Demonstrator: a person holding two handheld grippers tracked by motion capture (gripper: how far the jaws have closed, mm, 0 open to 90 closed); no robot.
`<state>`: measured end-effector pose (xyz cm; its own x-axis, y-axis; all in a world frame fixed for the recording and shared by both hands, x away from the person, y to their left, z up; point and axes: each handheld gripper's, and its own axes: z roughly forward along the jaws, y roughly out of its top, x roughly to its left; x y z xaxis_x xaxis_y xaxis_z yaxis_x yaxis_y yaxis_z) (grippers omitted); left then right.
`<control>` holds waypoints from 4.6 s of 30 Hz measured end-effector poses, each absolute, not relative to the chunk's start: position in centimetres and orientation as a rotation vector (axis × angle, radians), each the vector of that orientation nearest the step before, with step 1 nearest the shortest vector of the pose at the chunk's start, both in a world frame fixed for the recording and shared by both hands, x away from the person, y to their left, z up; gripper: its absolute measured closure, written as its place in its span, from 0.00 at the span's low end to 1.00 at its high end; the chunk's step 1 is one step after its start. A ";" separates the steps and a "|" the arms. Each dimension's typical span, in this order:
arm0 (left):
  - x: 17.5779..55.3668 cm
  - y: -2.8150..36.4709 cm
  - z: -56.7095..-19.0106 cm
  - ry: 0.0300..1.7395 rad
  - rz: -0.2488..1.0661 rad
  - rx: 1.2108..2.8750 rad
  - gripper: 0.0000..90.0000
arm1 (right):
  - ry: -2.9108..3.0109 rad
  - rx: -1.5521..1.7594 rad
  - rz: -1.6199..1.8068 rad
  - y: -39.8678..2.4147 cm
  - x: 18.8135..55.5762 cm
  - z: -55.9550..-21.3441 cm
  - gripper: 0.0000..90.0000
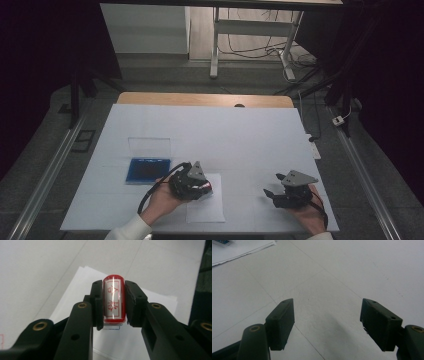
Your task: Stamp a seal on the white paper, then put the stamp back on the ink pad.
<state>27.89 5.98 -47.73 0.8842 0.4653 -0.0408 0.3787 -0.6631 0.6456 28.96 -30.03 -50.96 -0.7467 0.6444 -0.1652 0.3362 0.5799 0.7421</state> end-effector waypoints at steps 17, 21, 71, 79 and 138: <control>27.8 8.5 -45.0 0.606 0.182 2.277 0.78 | 2.391 0.792 0.988 -30.1 29.0 -51.0 0.30; 27.9 9.1 -44.6 0.624 0.190 2.251 0.78 | 2.397 0.789 0.994 -30.0 29.0 -51.0 0.30; 30.0 19.6 -44.7 0.934 0.333 2.161 0.78 | 2.390 0.792 1.002 -30.1 28.8 -51.0 0.30; 30.5 21.1 -45.8 1.021 0.358 2.179 0.78 | 2.390 0.791 1.000 -30.1 28.8 -51.0 0.30; 23.8 22.7 -49.9 1.078 0.432 2.063 0.28 | 2.374 0.810 1.019 -30.8 28.6 -50.9 0.30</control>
